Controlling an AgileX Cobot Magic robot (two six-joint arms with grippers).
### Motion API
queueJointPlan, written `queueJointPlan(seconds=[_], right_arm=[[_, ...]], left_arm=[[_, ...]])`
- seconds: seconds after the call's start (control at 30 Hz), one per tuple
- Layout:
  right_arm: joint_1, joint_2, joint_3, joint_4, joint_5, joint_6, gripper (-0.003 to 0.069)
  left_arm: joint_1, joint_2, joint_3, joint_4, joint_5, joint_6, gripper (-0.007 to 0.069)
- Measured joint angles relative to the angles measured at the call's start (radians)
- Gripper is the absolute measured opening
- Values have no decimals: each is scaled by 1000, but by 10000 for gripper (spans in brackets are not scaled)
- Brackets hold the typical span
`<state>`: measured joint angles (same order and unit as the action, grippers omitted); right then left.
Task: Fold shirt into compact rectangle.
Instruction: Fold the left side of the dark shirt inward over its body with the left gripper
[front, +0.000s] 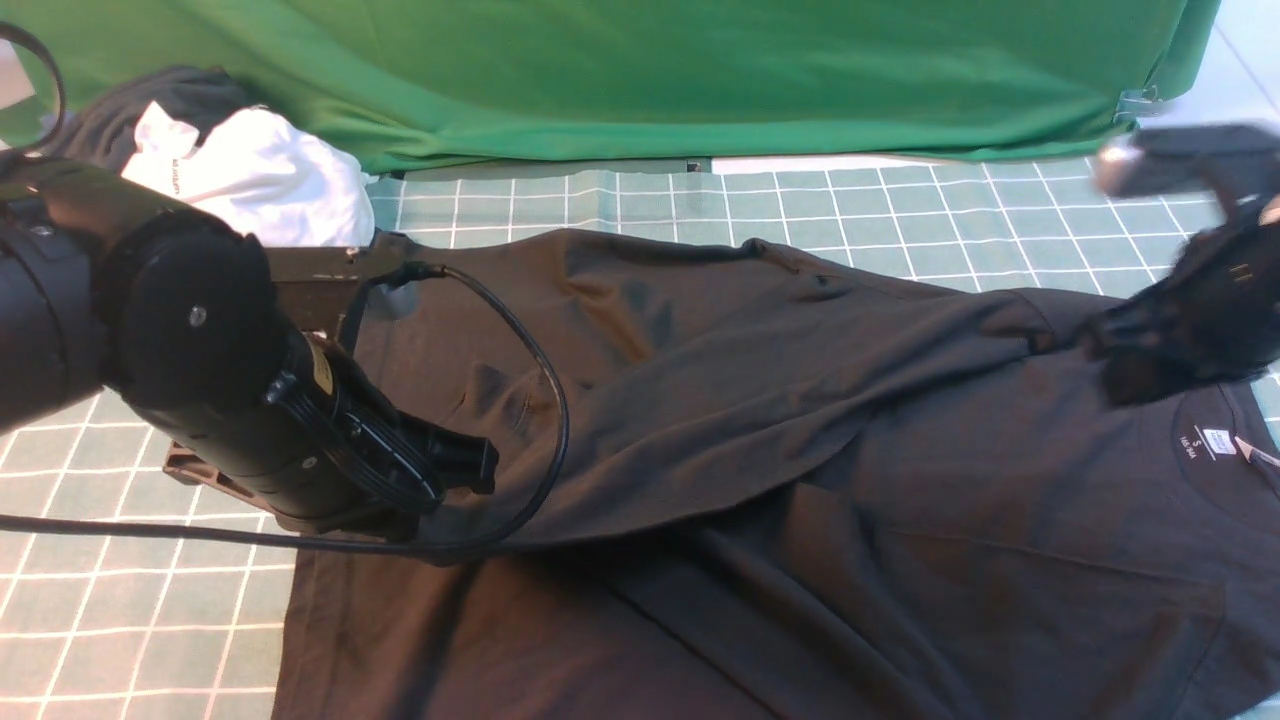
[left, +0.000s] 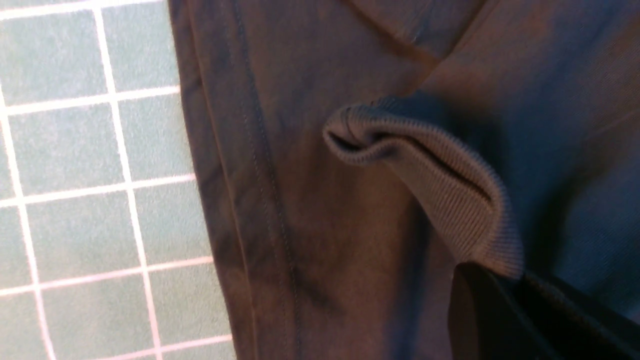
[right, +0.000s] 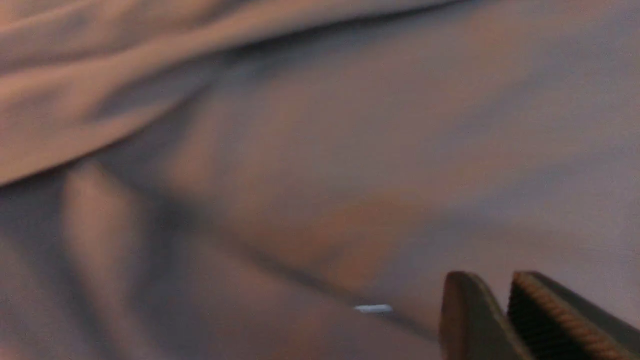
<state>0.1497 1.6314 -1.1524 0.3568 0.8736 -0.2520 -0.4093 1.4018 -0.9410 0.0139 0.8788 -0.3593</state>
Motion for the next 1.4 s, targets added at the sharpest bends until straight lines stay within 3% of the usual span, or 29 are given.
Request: queueJointPlan(seconds=[0.07,0.2,0.4,1.07,1.2,1.3,1.33,1.37,1.4], right_arm=[[58,51,-1,74,9,-114,202],[184,125,-1,107,-26,-277,330],[287,163,-1,111,-169,-394,446],[353,237,4,77,-404,-516,449],[367,269,7,47,-494,-524,332],[367,269,7,41,-547,-518,144],[367,269,7,40,-547,-517,132],[368,265,7,36,-546,-517,64],[368,264,7,31,-541,-517,41]], left_arm=[[0,0,0,0,-11,-1,34],[0,0,0,0,-10,-33,34],[0,-5,0,0,30,-66,34],[19,-77,-138,-1,121,-87,34],[19,-78,-140,-4,127,-87,34],[19,-79,-140,-4,130,-87,34],[19,-79,-140,-4,130,-87,34],[19,-79,-140,-4,131,-87,34],[19,-79,-140,-4,131,-87,34]])
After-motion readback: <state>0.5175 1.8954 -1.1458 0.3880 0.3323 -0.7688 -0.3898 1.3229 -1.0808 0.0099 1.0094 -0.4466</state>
